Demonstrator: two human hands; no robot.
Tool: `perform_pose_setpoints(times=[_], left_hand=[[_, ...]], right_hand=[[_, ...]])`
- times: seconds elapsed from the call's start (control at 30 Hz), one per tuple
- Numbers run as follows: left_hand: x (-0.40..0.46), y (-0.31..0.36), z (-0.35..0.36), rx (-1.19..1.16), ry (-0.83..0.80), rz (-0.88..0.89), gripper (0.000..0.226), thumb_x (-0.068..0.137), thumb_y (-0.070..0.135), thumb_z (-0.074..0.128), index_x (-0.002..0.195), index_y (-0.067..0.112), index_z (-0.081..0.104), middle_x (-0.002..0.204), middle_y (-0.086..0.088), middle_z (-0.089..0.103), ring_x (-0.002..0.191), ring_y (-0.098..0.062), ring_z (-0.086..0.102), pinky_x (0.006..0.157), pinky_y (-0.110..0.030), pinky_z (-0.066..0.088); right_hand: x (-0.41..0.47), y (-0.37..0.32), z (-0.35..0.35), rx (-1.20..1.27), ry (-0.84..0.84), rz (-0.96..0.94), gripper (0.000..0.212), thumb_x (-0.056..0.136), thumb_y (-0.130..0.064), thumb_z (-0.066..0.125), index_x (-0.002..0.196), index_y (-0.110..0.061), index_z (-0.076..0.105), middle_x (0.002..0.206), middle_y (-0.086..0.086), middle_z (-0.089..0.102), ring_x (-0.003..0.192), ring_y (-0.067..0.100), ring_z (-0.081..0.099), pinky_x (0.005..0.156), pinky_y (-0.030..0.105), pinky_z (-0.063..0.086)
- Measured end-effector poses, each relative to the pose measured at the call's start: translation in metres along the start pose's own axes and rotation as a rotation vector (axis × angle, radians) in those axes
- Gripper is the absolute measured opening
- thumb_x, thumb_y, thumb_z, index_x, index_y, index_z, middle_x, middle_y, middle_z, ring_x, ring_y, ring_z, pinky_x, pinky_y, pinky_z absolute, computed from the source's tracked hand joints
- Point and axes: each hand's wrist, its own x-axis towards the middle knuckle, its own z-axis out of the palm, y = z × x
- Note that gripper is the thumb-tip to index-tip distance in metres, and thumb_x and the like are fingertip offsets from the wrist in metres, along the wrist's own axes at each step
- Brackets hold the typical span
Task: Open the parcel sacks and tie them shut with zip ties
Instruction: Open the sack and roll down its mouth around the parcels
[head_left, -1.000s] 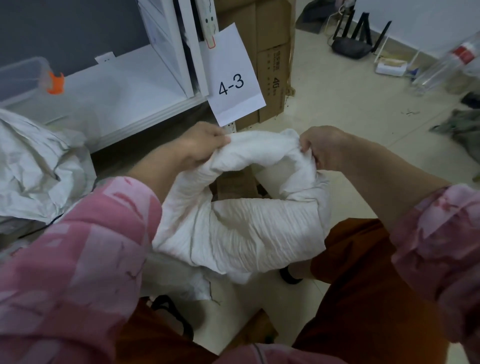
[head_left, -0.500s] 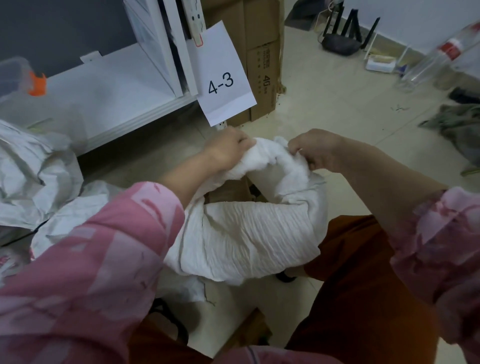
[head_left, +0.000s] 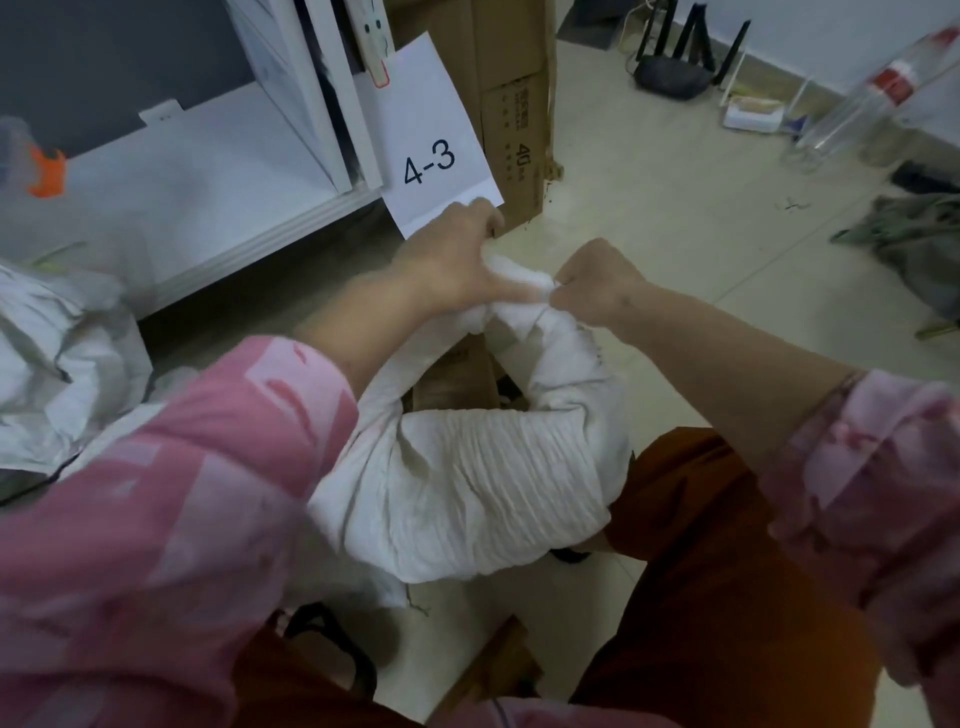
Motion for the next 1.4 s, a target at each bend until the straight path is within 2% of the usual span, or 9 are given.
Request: perform_pose_setpoints(times=[0.2, 0.43, 0.6, 0.8, 0.9, 1.0, 1.13, 1.23, 1.4], left_hand=[[-0.003, -0.014, 0.015, 0.128, 0.104, 0.124, 0.026, 0.091, 0.017, 0.057, 0.115, 0.015, 0.065, 0.112, -0.007, 0.065, 0.103, -0.027, 0.058, 0.089, -0.040, 0.048], [0.017, -0.021, 0.005, -0.162, -0.193, -0.105, 0.034, 0.095, 0.033, 0.052, 0.113, 0.006, 0.062, 0.098, -0.002, 0.059, 0.088, -0.018, 0.055, 0.078, -0.029, 0.045], [0.037, -0.013, 0.010, -0.026, -0.252, -0.208, 0.039, 0.100, 0.036, 0.040, 0.112, 0.005, 0.061, 0.116, -0.011, 0.060, 0.095, -0.021, 0.053, 0.084, -0.031, 0.041], [0.058, -0.001, 0.009, -0.089, -0.365, -0.274, 0.021, 0.096, 0.023, 0.048, 0.098, 0.007, 0.060, 0.098, -0.009, 0.059, 0.084, -0.021, 0.054, 0.065, -0.028, 0.043], [0.058, -0.011, 0.012, -0.149, -0.253, -0.327, 0.037, 0.094, 0.041, 0.050, 0.103, 0.007, 0.060, 0.096, -0.009, 0.061, 0.080, -0.020, 0.055, 0.063, -0.028, 0.042], [0.047, -0.017, 0.014, 0.138, -0.055, -0.215, 0.066, 0.079, 0.066, 0.057, 0.108, 0.008, 0.062, 0.093, -0.011, 0.063, 0.071, -0.015, 0.050, 0.053, -0.027, 0.034], [0.016, -0.025, 0.032, 0.337, -0.001, -0.159, 0.065, 0.068, 0.066, 0.067, 0.106, 0.013, 0.061, 0.101, -0.004, 0.063, 0.090, -0.023, 0.058, 0.070, -0.032, 0.045], [0.020, -0.038, 0.044, 0.186, 0.014, -0.197, 0.040, 0.088, 0.047, 0.057, 0.105, 0.011, 0.061, 0.101, -0.007, 0.062, 0.087, -0.022, 0.055, 0.072, -0.032, 0.042], [0.031, -0.045, 0.028, -0.238, -0.131, -0.272, 0.026, 0.098, 0.025, 0.048, 0.082, 0.008, 0.060, 0.074, -0.003, 0.051, 0.072, -0.018, 0.048, 0.060, -0.025, 0.036]], right_hand=[[0.020, 0.014, -0.005, 0.255, -0.235, 0.145, 0.030, 0.087, 0.004, 0.045, 0.060, -0.008, 0.045, 0.062, 0.007, 0.039, 0.053, 0.014, 0.033, 0.051, 0.024, 0.028], [0.023, 0.035, -0.006, 0.250, -0.321, 0.089, 0.018, 0.089, 0.007, 0.044, 0.094, 0.001, 0.060, 0.080, 0.012, 0.051, 0.073, 0.022, 0.046, 0.062, 0.027, 0.039], [0.013, 0.017, 0.002, -0.222, 0.088, -0.111, 0.027, 0.090, -0.011, 0.055, 0.116, -0.004, 0.056, 0.111, 0.011, 0.060, 0.098, 0.029, 0.058, 0.080, 0.032, 0.046], [-0.003, -0.016, 0.022, -0.535, 0.119, -0.390, 0.019, 0.093, -0.012, 0.048, 0.108, -0.002, 0.055, 0.098, 0.015, 0.058, 0.088, 0.027, 0.054, 0.068, 0.029, 0.030], [0.014, -0.010, 0.019, -0.397, 0.045, -0.287, 0.013, 0.092, -0.015, 0.050, 0.092, -0.004, 0.056, 0.080, 0.010, 0.053, 0.085, 0.029, 0.056, 0.065, 0.029, 0.034], [0.041, 0.005, 0.016, -0.230, -0.020, -0.082, 0.023, 0.087, -0.013, 0.053, 0.068, -0.008, 0.042, 0.066, 0.002, 0.041, 0.067, 0.022, 0.048, 0.052, 0.026, 0.032], [0.065, 0.010, 0.009, -0.067, -0.069, 0.062, 0.032, 0.089, -0.006, 0.049, 0.060, -0.008, 0.034, 0.063, 0.004, 0.038, 0.055, 0.016, 0.038, 0.042, 0.022, 0.028], [0.073, 0.011, 0.009, -0.018, -0.145, 0.125, 0.034, 0.091, -0.002, 0.045, 0.058, -0.009, 0.037, 0.051, 0.004, 0.041, 0.044, 0.015, 0.040, 0.032, 0.014, 0.029], [0.073, 0.022, 0.003, -0.018, -0.251, 0.164, 0.029, 0.091, -0.002, 0.046, 0.065, -0.014, 0.040, 0.070, 0.004, 0.042, 0.057, 0.014, 0.038, 0.054, 0.024, 0.035]])
